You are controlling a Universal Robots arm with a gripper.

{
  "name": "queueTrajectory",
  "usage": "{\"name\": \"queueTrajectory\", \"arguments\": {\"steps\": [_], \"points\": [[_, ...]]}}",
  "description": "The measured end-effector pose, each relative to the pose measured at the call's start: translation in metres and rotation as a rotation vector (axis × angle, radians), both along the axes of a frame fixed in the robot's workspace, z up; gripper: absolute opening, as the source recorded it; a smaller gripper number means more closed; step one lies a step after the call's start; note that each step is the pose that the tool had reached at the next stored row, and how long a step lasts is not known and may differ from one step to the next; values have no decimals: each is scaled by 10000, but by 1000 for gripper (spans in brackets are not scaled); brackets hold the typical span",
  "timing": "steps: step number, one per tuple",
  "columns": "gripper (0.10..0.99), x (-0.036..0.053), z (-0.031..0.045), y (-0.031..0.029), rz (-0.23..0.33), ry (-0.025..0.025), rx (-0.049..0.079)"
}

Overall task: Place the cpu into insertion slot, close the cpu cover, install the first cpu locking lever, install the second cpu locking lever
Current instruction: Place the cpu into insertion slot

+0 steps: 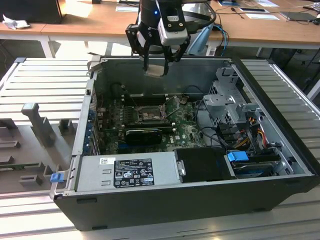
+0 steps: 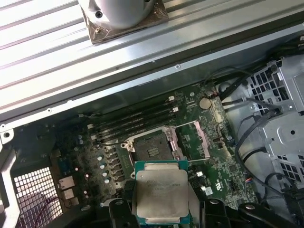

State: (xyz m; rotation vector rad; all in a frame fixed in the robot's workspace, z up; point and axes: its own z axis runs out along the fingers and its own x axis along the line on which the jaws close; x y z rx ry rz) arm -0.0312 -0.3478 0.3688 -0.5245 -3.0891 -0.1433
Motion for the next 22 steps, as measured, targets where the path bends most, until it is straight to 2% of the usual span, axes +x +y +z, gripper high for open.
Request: {"name": "queueTrajectory", "arguments": {"steps": [4,12,17,20,22], "points": [[529,-5,0,0,-143,-1,1],[529,-5,0,0,-800,0,1],[529,-5,0,0,-1360,0,1],[529,-5,-1,0,-1952,0,1],[529,-5,-1,0,-2157,0,0]]}}
